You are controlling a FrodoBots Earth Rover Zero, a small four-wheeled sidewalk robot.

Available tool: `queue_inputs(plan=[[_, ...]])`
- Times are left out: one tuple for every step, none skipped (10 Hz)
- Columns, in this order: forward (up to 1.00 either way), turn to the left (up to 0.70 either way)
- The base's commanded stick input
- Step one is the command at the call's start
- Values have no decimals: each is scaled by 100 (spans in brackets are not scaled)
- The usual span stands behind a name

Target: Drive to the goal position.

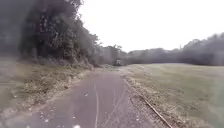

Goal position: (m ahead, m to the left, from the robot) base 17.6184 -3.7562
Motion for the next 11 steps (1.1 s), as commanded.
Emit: queue_inputs(plan=[[45,0],[45,0],[45,0],[45,0],[45,0],[45,0],[45,0],[45,0],[45,0],[45,0],[45,0]])
